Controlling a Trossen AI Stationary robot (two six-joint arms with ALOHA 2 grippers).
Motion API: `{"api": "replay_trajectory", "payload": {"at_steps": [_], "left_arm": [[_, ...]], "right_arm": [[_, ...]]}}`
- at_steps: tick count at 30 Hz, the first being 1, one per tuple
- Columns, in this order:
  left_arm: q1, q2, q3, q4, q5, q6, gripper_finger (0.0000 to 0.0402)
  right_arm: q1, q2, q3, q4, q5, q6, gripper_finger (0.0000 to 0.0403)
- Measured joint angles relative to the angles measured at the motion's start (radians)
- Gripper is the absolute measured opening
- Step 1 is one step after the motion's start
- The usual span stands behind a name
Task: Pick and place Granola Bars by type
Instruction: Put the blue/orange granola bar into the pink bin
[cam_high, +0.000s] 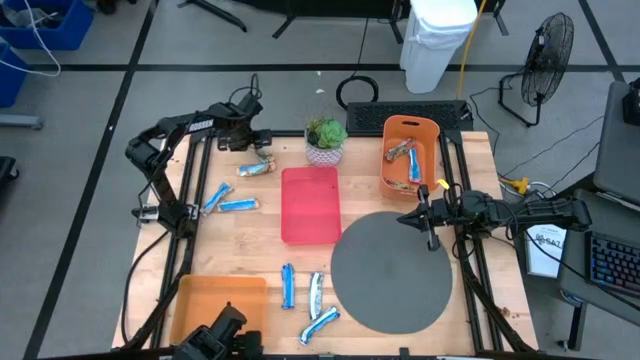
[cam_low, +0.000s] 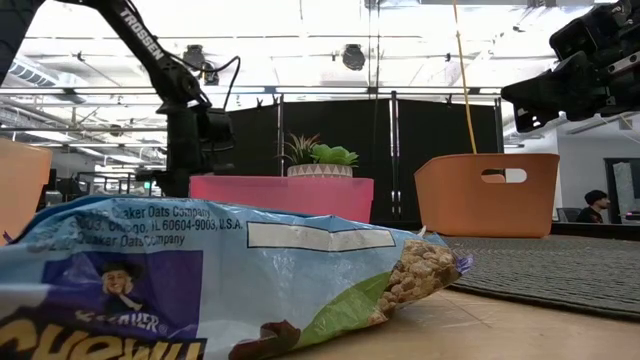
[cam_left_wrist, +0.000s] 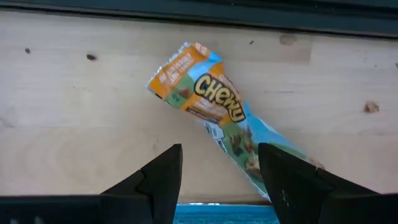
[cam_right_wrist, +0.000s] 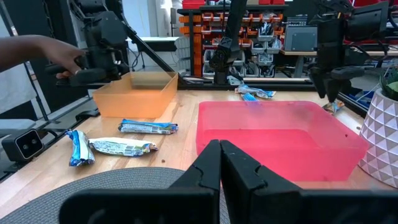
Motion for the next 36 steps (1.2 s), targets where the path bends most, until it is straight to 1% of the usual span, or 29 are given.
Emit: {"api": "replay_trajectory", "payload": {"at_steps": [6, 10, 13, 21, 25, 30, 36], "left_arm": [[-0.037, 0.000, 0.000, 0.000, 0.008, -0.014, 0.0214], [-0.053, 0.000, 0.000, 0.018, -0.019, -0.033, 0.0209], [-0.060, 0.000, 0.000, 0.026, -0.031, -0.049, 0.0189], [-0.059, 0.000, -0.002, 0.023, -0.037, -0.088, 0.0110], [-0.061, 0.000, -0.018, 0.026, -0.048, -0.114, 0.0080], [-0.079, 0.000, -0.019, 0.033, -0.075, -0.135, 0.0061], [-0.104, 0.000, -0.019, 0.071, -0.058, -0.084, 0.0056]], "right_arm": [[0.000, 0.000, 0.000, 0.000, 0.000, 0.000, 0.0000], [0.000, 0.000, 0.000, 0.000, 0.000, 0.000, 0.0000], [0.000, 0.000, 0.000, 0.000, 0.000, 0.000, 0.0000], [0.000, 0.000, 0.000, 0.000, 0.000, 0.000, 0.0000], [0.000, 0.000, 0.000, 0.000, 0.000, 0.000, 0.0000], [0.000, 0.000, 0.000, 0.000, 0.000, 0.000, 0.0000], [0.000, 0.000, 0.000, 0.000, 0.000, 0.000, 0.0000]]}}
